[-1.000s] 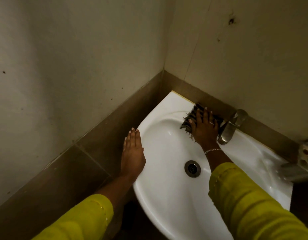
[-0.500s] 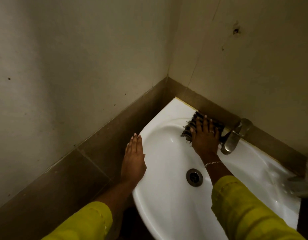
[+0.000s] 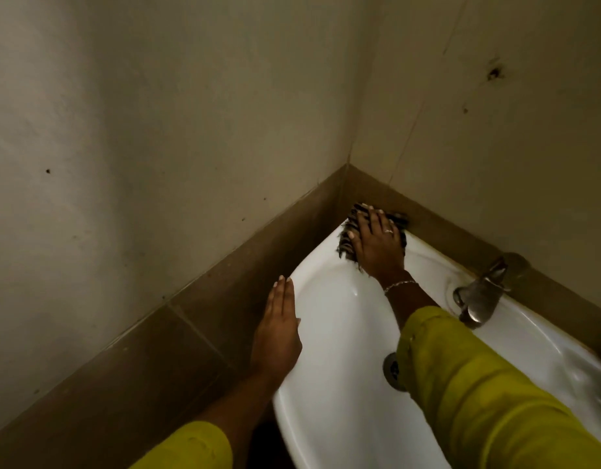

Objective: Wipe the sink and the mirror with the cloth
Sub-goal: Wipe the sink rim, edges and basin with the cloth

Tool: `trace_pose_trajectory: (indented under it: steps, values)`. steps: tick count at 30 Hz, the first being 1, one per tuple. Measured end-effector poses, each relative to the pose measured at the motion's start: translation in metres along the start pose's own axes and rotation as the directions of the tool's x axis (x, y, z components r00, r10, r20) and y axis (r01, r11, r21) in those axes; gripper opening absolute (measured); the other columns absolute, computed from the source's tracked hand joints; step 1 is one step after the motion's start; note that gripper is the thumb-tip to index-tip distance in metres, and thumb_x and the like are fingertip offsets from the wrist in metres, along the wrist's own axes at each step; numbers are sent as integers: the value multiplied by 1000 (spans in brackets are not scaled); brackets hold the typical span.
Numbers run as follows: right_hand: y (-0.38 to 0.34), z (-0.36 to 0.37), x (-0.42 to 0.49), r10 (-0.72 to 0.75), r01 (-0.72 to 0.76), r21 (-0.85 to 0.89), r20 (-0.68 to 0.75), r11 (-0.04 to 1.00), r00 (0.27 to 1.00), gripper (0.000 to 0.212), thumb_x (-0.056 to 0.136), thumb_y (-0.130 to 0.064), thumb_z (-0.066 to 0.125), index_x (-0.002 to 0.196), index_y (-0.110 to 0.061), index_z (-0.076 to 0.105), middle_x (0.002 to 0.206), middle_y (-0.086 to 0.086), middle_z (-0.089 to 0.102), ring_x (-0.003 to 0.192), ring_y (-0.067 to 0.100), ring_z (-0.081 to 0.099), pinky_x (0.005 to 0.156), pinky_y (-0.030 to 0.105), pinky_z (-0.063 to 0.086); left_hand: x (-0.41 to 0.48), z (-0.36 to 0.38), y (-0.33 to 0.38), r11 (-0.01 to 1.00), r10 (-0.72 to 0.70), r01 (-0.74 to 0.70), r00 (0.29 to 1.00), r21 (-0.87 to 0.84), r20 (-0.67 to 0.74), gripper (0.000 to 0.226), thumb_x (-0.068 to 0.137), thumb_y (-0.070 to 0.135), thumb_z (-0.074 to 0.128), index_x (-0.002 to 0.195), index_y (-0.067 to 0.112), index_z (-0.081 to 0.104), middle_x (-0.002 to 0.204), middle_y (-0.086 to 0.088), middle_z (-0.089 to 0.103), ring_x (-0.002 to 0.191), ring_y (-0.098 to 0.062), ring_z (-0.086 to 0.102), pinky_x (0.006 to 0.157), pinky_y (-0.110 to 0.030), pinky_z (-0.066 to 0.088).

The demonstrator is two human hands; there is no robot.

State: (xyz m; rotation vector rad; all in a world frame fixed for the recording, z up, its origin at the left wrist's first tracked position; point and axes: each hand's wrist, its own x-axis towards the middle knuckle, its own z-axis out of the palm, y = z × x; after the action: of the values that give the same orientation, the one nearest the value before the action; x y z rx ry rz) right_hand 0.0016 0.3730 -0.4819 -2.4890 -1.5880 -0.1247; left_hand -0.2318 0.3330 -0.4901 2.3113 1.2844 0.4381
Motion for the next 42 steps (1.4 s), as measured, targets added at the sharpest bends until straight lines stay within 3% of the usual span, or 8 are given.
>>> trace_pose_trajectory:
  steps: [6, 10, 15, 18, 26, 30, 35, 42]
  values:
    - [-53, -1, -9, -190, 182, 126, 58, 975, 980, 74, 84, -48, 6, 133, -12, 48, 143, 14, 43, 137, 32, 31, 112, 45, 18, 0, 1, -1, 1000, -12, 12, 1000, -7, 5, 65, 95, 18, 38, 143, 8, -5, 157, -7, -1, 145, -19, -1, 109, -18, -2]
    - [-91, 10, -45, -283, 278, 192, -1, 941, 959, 54, 88, -42, 26, 119, -16, 61, 128, 9, 59, 126, 31, 47, 108, 48, 27, 2, -2, 2, 997, -55, 58, 997, -55, 56, 81, 90, 35, 49, 143, 8, -6, 157, -8, -3, 145, -18, -1, 112, -19, 2]
    - [-83, 13, -54, -337, 338, 250, -47, 907, 940, 49, 91, -45, 30, 125, -22, 57, 136, 8, 52, 133, 30, 40, 109, 46, 24, 2, -5, 3, 995, -66, 71, 995, -65, 78, 89, 86, 40, 53, 143, 7, -7, 157, -10, -4, 145, -20, -1, 114, -23, 8]
    - [-64, 7, -43, -218, 220, 240, -36, 946, 975, 56, 89, -49, 25, 131, -22, 52, 143, 11, 44, 136, 32, 33, 110, 47, 21, 1, -6, 3, 993, -83, 90, 992, -74, 90, 91, 86, 43, 53, 143, 7, -8, 157, -8, -6, 145, -19, -1, 114, -24, 10]
    - [14, -6, -45, 73, -71, -55, 42, 996, 996, 70, 85, -59, 11, 143, -26, 31, 149, 19, 30, 138, 42, 21, 111, 57, 12, 0, -6, 3, 996, -86, 89, 992, -24, 97, 87, 88, 39, 51, 144, 5, -6, 157, -8, -3, 145, -19, -1, 114, -23, 7]
    - [38, -12, -69, 169, -162, -105, 69, 981, 983, 62, 92, -55, 29, 146, -26, 21, 153, 19, 18, 141, 42, 11, 112, 56, 7, -1, -5, 5, 992, -118, 121, 988, -28, 101, 85, 88, 36, 52, 144, 5, -5, 157, -9, -1, 145, -21, 1, 114, -25, 6]
    - [46, -10, -114, 273, -269, -205, -11, 941, 962, 65, 85, -40, 59, 140, -13, 38, 139, 31, 39, 127, 50, 37, 107, 61, 21, -1, -5, 4, 991, -131, 133, 987, -12, 98, 82, 89, 35, 51, 144, 5, -2, 157, -9, 2, 145, -21, 5, 114, -27, 11]
    - [38, -8, -109, 302, -296, -189, 0, 936, 953, 64, 88, -38, 55, 142, -13, 34, 144, 28, 34, 133, 46, 31, 111, 58, 15, 1, -4, 2, 989, -146, 147, 985, -8, 92, 78, 89, 32, 51, 145, 7, 2, 157, -8, 6, 144, -22, 10, 114, -29, 16]
